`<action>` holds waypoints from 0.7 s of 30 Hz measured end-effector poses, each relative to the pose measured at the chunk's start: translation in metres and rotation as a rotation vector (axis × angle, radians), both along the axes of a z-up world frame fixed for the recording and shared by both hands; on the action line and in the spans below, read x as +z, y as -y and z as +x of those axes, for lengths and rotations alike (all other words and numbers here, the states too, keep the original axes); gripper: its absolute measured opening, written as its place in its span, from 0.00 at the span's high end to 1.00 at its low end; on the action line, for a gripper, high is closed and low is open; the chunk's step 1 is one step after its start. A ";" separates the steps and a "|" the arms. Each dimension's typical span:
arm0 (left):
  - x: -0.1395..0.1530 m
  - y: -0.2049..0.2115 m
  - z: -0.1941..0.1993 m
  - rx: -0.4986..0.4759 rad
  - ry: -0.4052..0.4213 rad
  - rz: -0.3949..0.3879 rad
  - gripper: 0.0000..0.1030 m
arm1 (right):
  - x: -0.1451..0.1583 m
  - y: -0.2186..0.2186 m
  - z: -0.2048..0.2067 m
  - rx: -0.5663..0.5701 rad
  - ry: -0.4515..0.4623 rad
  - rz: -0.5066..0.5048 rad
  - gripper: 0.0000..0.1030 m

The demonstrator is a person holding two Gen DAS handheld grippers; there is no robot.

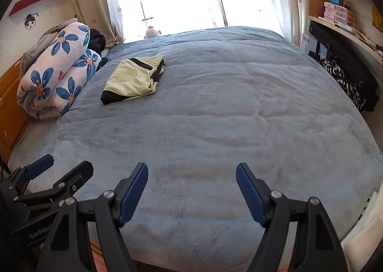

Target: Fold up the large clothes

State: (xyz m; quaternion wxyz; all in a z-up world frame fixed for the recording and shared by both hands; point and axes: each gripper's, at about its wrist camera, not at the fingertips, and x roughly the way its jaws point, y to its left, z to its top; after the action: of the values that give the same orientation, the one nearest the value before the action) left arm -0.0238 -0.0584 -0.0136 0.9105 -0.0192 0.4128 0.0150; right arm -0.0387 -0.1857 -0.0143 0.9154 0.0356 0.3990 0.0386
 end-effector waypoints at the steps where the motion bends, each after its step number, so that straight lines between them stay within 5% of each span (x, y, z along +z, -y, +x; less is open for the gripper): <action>1: 0.000 -0.001 0.000 0.007 -0.003 -0.001 0.05 | 0.000 -0.001 -0.001 -0.001 0.002 -0.002 0.26; 21: 0.004 0.000 -0.005 0.009 0.019 0.016 0.05 | 0.004 -0.004 -0.006 -0.037 0.019 0.001 0.26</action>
State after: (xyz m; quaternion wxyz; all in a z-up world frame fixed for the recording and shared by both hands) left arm -0.0284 -0.0586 -0.0099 0.9145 -0.0140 0.4038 0.0223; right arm -0.0443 -0.1813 -0.0105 0.9197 0.0432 0.3897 0.0221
